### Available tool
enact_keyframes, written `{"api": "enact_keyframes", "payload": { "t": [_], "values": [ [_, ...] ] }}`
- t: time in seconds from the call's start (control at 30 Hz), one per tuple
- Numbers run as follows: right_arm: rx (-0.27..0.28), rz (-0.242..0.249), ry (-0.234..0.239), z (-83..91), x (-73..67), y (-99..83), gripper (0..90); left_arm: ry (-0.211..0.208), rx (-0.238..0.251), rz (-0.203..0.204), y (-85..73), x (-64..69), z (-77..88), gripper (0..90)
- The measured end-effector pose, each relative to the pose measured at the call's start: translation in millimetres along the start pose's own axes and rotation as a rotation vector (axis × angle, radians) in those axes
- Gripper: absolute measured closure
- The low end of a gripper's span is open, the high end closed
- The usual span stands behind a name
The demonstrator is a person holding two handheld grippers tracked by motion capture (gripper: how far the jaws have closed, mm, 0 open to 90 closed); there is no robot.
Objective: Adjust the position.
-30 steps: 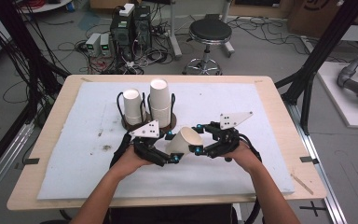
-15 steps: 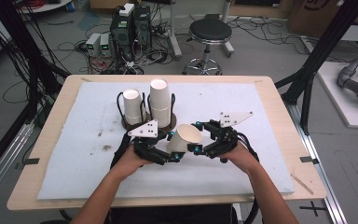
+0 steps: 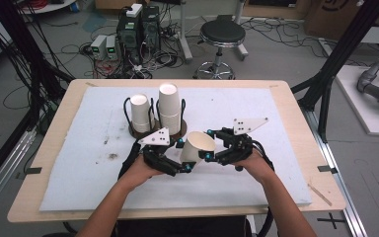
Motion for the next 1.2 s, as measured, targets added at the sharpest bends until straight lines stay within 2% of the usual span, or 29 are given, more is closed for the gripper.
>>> {"api": "enact_keyframes", "payload": {
  "t": [0.1, 0.23, 0.33, 0.43, 0.53, 0.67, 0.73, 0.8, 0.93, 1.0, 1.07, 1.2],
  "values": [
    [-0.004, 0.005, 0.001, -1.8, -1.1, -0.3, 31.0, -0.019, -0.008, -0.017, -1.1, 2.5, -0.6, 33.0],
    [-0.012, 0.008, 0.007, -2.8, -3.1, -0.1, 31.9, -0.031, -0.023, -0.025, -3.0, 4.1, -2.3, 34.9],
    [-0.003, 0.004, 0.009, -3.4, -3.8, 0.8, 30.4, -0.035, -0.003, -0.019, -0.9, 5.0, -2.7, 35.2],
    [0.046, -0.029, 0.003, -4.5, -4.1, 5.9, 20.7, -0.036, 0.031, -0.017, 3.9, 4.9, -1.5, 34.9],
    [0.077, -0.059, 0.003, -6.0, -5.3, 8.5, 18.8, -0.04, 0.046, -0.012, 5.8, 5.4, -1.2, 34.6],
    [0.071, -0.061, 0.018, -10.8, -6.5, 5.5, 19.5, -0.043, 0.056, -0.007, 6.9, 6.7, -2.3, 34.0],
    [0.062, -0.04, 0.029, -12.5, -8.0, 4.2, 28.3, -0.04, 0.054, -0.007, 6.7, 6.8, -2.9, 33.6],
    [0.056, -0.025, 0.024, -12.9, -7.8, 3.8, 29.1, -0.032, 0.048, -0.009, 5.8, 6.3, -3.2, 32.9],
    [0.035, -0.021, 0.01, -11.1, -4.7, 1.7, 30.6, -0.006, 0.022, 0.02, 0.6, 3.2, -4.2, 26.4],
    [0.034, -0.019, 0.007, -10.6, -4.7, 1.9, 30.7, -0.014, 0.016, 0.014, -1.4, 3.8, -4.4, 27.4],
    [0.029, -0.017, 0.001, -10.8, -4.9, 1.4, 31.1, -0.025, 0.011, -0.001, -2.5, 5.2, -5.2, 33.6],
    [0.024, -0.007, 0.008, -12.9, -6.8, 0.6, 31.3, -0.037, 0.002, -0.009, -3.6, 6.7, -7.3, 34.5]
  ]
}}
Point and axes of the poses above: each handheld gripper's, and its own axes: z roughly backward along the jaws, y roughly out of its top, x roughly to its right, the point moved 9 cm from there along -z, roughly forward along the jaws, and after that the axes turned 9 degrees about x, right-handed, at the moved point
